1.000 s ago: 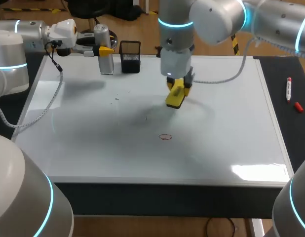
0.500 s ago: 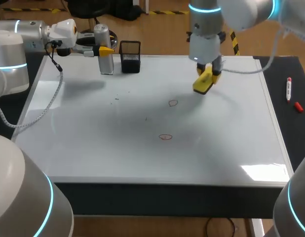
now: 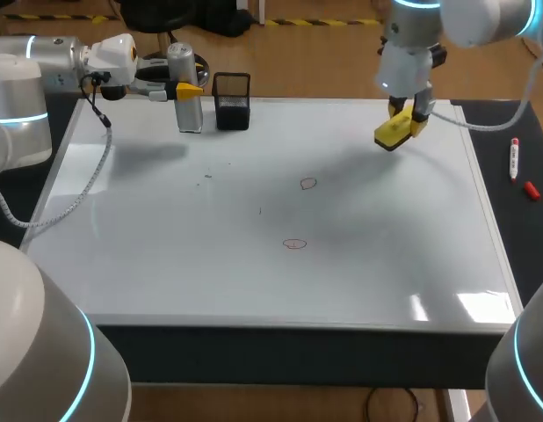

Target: Pick up the inspection probe, press it on each red-marked spot on the whiteboard one by one, put down the probe, pick up the eraser, and wipe off all the red marks.

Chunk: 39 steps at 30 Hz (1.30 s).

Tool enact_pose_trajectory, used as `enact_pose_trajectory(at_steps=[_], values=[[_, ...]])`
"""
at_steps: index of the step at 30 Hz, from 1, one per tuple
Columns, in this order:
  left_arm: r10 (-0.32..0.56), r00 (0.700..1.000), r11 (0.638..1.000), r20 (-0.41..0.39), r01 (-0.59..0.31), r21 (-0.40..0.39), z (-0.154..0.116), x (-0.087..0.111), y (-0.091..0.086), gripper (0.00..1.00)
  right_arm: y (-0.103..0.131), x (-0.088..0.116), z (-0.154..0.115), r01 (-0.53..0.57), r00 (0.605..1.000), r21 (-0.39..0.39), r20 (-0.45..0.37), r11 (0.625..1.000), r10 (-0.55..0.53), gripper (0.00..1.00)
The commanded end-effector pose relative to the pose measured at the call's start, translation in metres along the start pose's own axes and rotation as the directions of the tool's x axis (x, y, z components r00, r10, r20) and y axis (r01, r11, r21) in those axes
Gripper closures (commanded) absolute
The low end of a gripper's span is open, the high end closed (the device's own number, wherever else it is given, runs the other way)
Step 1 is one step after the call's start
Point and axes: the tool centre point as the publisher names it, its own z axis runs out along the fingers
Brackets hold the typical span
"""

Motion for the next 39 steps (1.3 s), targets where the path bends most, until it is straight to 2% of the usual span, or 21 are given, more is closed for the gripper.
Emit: enact_pose_trajectory(at_steps=[1,9,23,27,39], values=[[0.001,1.000,1.000,0.002,-0.001,-0.001,0.000,0.001,-0.001,1.00,-0.017,-0.007,0.005,-0.023,1.000,-0.031,0.008,0.999,0.024,1.00],[0.001,1.000,1.000,0.002,-0.001,-0.001,0.000,0.001,-0.001,1.00,-0.046,-0.017,0.016,-0.079,0.996,-0.065,0.024,0.995,0.081,1.00],[0.001,1.000,1.000,0.002,-0.001,-0.001,0.000,0.001,-0.001,1.00,-0.081,-0.018,0.012,-0.129,0.991,-0.072,0.023,0.989,0.131,1.00],[0.001,1.000,1.000,0.002,-0.001,-0.001,0.000,0.001,-0.001,1.00,-0.087,-0.018,0.009,-0.127,0.992,-0.064,0.018,0.990,0.128,1.00],[0.001,1.000,1.000,0.002,-0.001,-0.001,0.000,0.001,-0.001,1.00,-0.085,-0.017,0.003,-0.129,0.991,-0.053,0.022,0.990,0.131,1.00]])
